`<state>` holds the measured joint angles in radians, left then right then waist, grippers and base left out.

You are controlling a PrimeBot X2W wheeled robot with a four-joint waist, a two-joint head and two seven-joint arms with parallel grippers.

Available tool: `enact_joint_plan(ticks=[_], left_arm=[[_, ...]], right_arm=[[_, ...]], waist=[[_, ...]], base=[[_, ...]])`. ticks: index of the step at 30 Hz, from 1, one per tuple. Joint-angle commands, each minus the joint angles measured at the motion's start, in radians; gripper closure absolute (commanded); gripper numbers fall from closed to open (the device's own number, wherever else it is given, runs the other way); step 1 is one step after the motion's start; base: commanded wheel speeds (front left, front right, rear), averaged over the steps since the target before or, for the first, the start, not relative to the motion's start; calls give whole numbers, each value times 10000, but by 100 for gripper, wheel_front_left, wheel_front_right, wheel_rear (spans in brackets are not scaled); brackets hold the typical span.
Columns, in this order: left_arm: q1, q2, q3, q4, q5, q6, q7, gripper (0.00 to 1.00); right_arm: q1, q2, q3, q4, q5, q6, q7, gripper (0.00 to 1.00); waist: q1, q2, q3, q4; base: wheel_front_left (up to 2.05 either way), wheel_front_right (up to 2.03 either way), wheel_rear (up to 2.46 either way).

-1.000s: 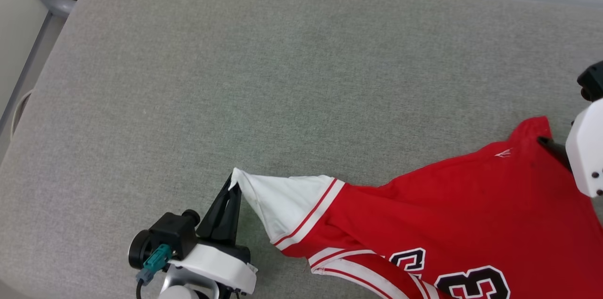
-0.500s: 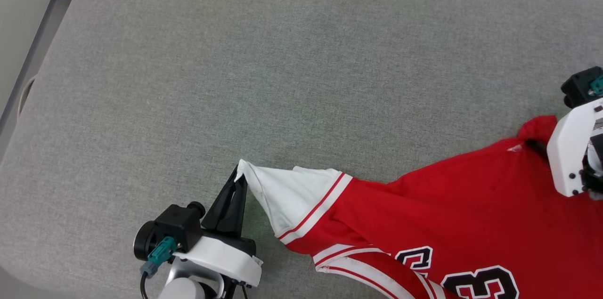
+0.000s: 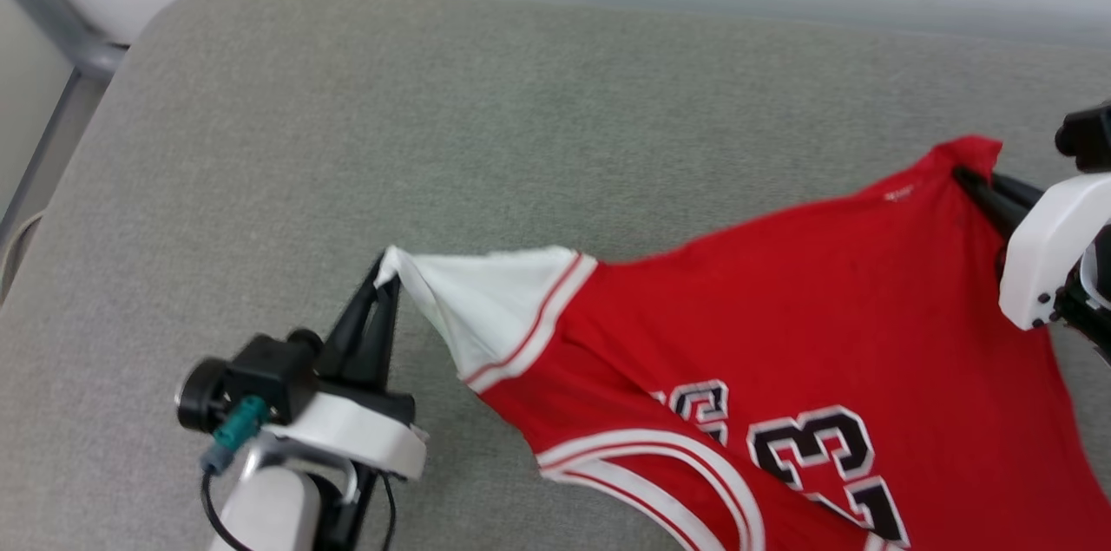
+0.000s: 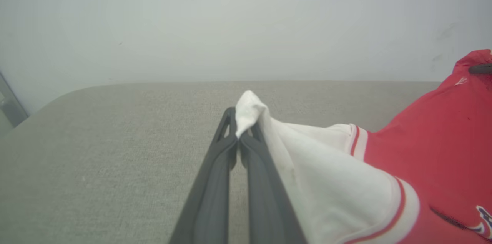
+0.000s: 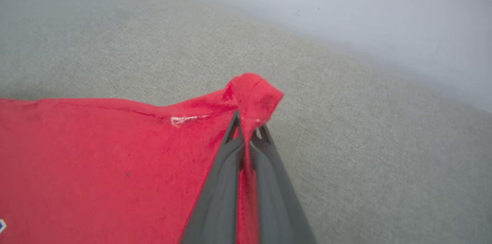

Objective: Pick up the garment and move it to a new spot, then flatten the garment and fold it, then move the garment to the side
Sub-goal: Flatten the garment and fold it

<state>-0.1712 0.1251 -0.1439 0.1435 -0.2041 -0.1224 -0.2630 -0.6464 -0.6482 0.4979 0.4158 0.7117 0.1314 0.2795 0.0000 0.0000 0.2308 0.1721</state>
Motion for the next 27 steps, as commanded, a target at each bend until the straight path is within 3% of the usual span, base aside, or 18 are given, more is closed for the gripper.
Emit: enact_joint_plan(ticks=[1, 12, 22, 27], left_arm=[[-259, 113, 74, -81, 43, -1, -25, 100], [-2672, 835, 1, -849, 72, -41, 613, 100], [-5373, 1296, -623, -1100, 148, -60, 1424, 100], [-7629, 1621, -1004, -606, 82, -68, 1690, 100]], right_arm=[[-129, 81, -77, -132, -2, -15, -217, 100], [-330, 465, -1376, -1553, -650, -15, -1394, 100], [-1021, 1021, -2567, -2712, -1488, -15, -1075, 100], [-2609, 1386, -3124, -2740, -2027, -15, -598, 100]], waist=[[0, 0, -252, -261], [0, 0, -537, -1036], [0, 0, -76, -1429], [0, 0, 807, -1536]], base=[[0, 0, 0], [0, 0, 0], [0, 0, 0], [0, 0, 0]])
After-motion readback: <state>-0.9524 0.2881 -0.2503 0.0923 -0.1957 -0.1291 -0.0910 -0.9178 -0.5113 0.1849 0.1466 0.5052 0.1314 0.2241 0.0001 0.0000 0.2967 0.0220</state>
